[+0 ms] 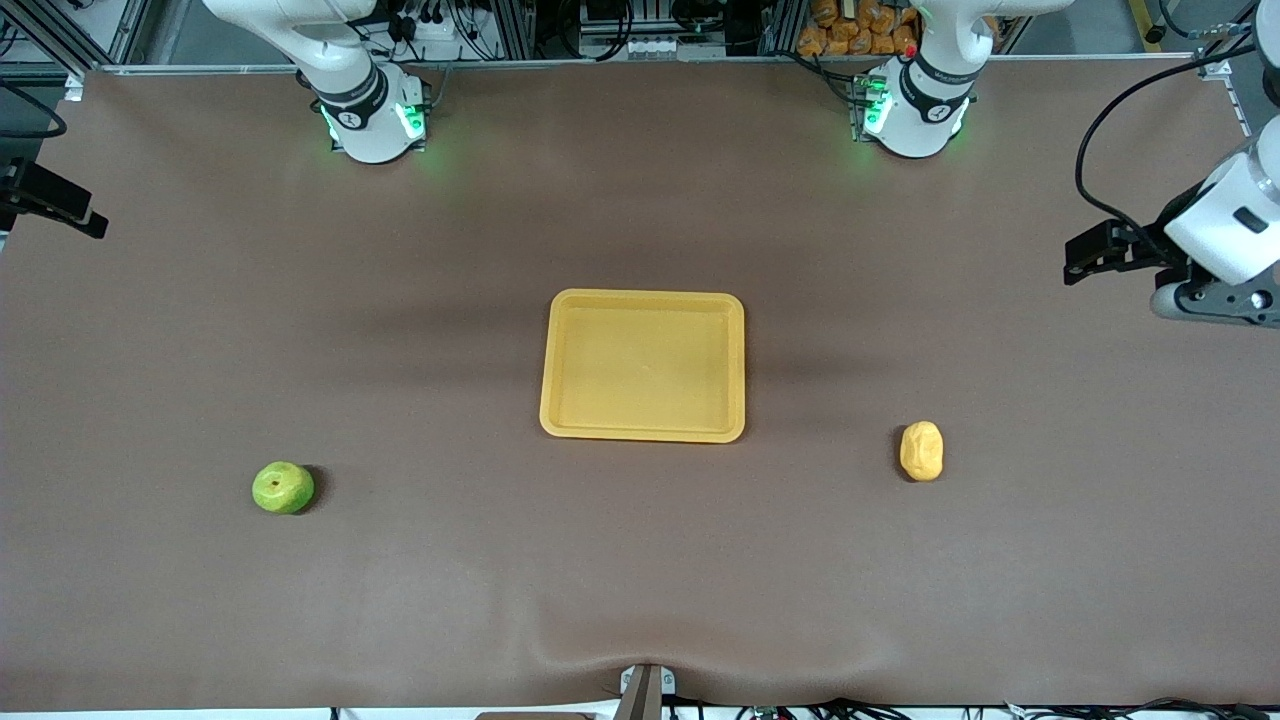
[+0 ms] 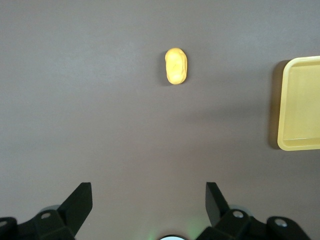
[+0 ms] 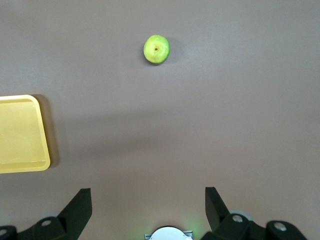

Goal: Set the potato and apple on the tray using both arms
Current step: 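Move the left gripper out toward the yellow potato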

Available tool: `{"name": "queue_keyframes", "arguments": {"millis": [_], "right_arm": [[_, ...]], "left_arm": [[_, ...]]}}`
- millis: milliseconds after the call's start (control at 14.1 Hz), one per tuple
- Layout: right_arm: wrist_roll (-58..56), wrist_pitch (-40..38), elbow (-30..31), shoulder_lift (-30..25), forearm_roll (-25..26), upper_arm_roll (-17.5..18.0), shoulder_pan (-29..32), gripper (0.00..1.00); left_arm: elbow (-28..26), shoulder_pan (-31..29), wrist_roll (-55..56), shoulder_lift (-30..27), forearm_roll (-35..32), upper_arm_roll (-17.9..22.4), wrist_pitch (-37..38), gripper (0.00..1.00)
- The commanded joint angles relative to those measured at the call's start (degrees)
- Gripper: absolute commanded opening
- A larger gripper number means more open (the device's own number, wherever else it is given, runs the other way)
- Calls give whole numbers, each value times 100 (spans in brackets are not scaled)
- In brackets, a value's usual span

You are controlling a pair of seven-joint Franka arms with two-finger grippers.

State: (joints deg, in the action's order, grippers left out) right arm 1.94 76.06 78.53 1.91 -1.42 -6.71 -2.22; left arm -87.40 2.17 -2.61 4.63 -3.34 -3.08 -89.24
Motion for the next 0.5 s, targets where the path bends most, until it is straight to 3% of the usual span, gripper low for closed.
{"name": "queue_keyframes", "arguments": {"millis": [0, 427], "right_arm": [[-1, 49, 66, -77, 54, 29, 46, 100], [-1, 49, 66, -77, 54, 29, 37, 100]], "left_arm": [[56, 3, -3, 196, 61, -9, -154, 100], [-23, 46, 6, 652, 35, -9, -638, 100]]}}
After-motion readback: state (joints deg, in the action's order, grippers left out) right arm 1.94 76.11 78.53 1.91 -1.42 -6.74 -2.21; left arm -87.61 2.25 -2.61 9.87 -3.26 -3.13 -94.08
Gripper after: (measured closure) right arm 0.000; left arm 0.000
